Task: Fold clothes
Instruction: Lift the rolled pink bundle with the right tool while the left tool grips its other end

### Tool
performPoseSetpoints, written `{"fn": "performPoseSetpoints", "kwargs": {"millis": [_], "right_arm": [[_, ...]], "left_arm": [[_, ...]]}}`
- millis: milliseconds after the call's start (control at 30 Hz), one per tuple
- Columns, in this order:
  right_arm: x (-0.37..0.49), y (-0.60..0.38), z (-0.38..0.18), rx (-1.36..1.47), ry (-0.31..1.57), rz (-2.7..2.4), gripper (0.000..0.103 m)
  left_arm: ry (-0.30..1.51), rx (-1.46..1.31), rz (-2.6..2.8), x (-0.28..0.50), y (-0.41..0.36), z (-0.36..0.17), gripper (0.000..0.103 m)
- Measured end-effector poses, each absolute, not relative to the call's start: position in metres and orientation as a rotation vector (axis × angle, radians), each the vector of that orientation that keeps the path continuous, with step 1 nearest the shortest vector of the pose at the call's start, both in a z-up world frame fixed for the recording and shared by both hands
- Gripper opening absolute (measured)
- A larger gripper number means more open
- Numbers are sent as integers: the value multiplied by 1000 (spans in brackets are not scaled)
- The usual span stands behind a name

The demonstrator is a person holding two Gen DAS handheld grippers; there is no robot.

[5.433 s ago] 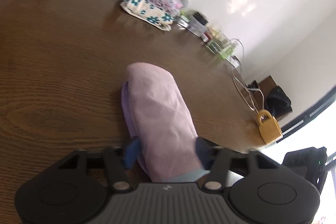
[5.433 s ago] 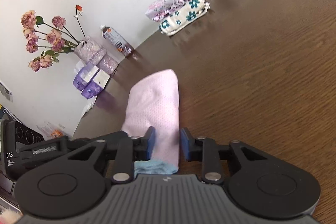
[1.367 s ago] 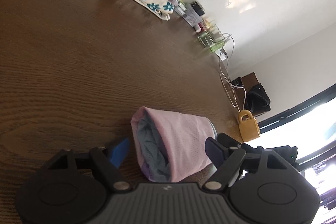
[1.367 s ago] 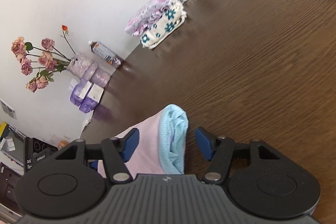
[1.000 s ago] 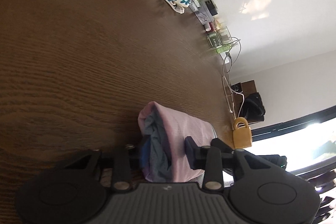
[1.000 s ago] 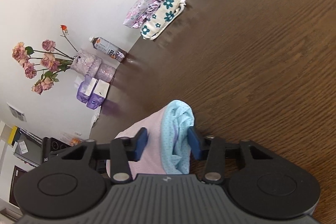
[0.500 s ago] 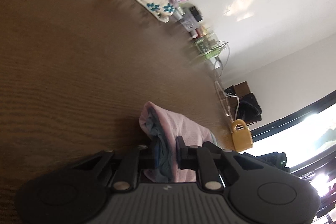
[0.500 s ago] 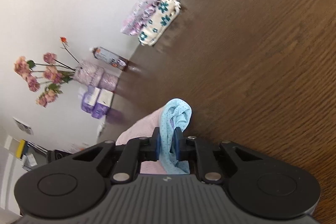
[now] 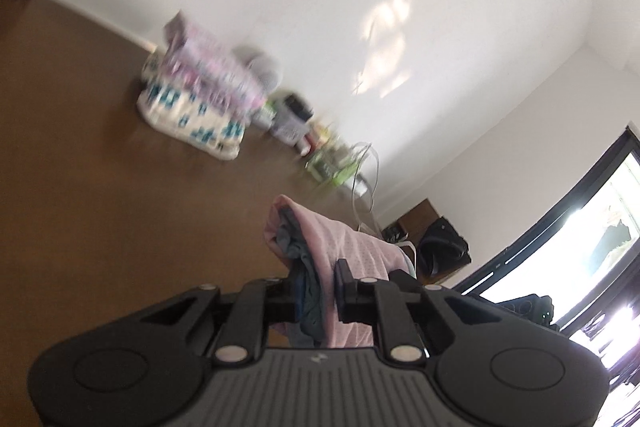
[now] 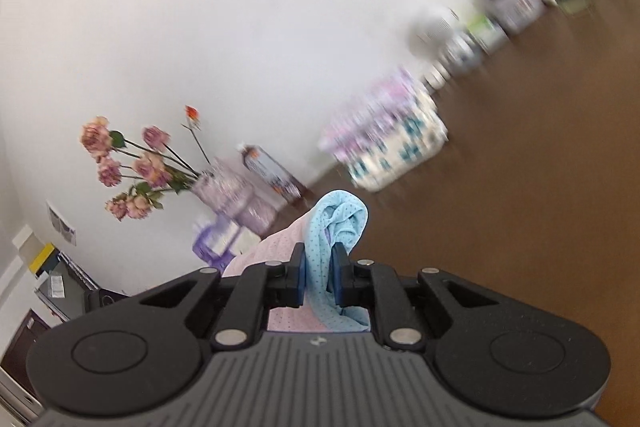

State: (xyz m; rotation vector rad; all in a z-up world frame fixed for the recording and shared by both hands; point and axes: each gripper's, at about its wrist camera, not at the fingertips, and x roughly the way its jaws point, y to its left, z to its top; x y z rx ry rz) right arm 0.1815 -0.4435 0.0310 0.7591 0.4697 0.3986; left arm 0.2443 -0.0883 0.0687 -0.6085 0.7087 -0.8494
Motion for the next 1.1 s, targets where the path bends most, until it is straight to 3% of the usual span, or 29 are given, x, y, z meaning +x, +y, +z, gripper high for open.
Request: {"fn": "performPoseSetpoints", "kwargs": {"millis": [400,533,833,1100], "right_arm": [[308,-445,166,670,339,428,12],[350,-441,169,678,352,416,12],[427,-447,114,740,426,384,12],[426,-462,87,785,402,425,12]], "left_arm": [[527,-569,-776,337,-94,191,13],[491,-568,-743,371,-95,222,13],[594,-612,-690,459,-106,169,13],[623,-635,-727,460,-104,139,13]]}}
